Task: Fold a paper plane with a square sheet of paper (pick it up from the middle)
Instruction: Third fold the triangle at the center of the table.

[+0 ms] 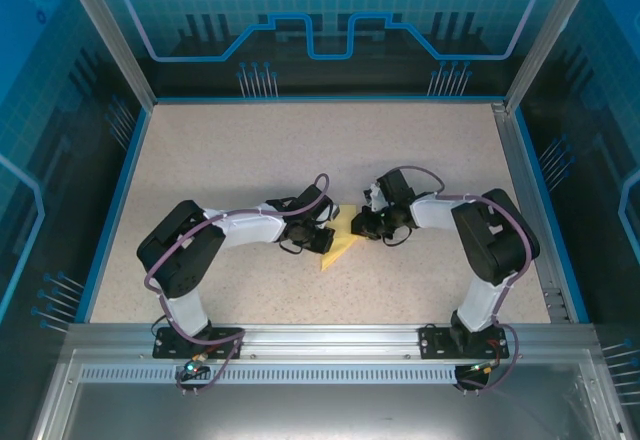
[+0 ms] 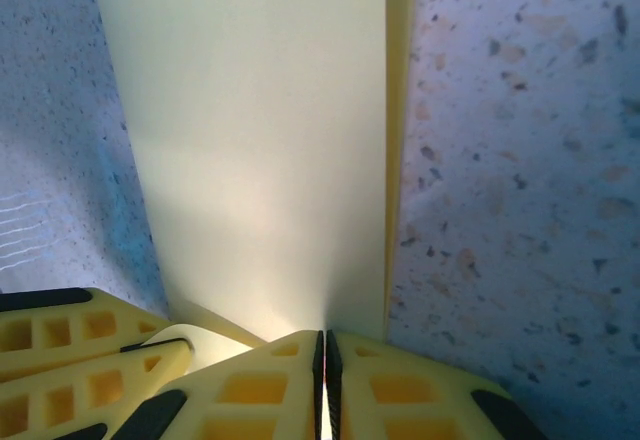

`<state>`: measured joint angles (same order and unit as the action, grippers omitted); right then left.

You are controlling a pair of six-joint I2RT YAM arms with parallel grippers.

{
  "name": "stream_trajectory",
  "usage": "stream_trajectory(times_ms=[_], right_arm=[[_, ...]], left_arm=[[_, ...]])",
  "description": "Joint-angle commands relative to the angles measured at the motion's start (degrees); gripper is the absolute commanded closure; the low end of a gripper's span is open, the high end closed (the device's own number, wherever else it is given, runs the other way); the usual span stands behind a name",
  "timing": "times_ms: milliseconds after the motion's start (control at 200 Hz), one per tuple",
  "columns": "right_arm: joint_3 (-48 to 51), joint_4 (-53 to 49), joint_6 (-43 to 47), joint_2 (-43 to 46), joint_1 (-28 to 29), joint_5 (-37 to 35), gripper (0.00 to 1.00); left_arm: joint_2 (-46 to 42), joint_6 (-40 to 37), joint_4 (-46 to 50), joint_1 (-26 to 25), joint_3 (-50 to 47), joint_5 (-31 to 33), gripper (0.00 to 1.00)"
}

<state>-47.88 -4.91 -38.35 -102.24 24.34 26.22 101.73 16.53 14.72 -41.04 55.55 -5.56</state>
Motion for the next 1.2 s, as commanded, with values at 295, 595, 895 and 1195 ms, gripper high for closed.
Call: stream_trajectory(times_ms=[295, 595, 895, 1195], right_arm=[[0.03, -4.15, 0.70, 5.58, -0.32, -1.03, 0.85], [-1.42, -1.71, -1.07, 4.14, 4.65, 1.21, 0.84], [0.53, -0.45, -0.98, -2.21, 5.29, -2.28, 0.85], [1.79, -2.03, 0.30, -1.61, 5.29, -4.12, 0.86]], left_arm=[[-0.23, -0.18, 2.95, 0.48, -0.47, 1.56, 0.91], [0.04, -0.14, 2.77, 0.45, -0.27, 1.39, 0.91], [-0.32, -0.36, 2.87, 0.45, -0.04, 1.52, 0.90], [-3.81, 1.83, 5.64, 0.47, 2.16, 1.33, 0.71]])
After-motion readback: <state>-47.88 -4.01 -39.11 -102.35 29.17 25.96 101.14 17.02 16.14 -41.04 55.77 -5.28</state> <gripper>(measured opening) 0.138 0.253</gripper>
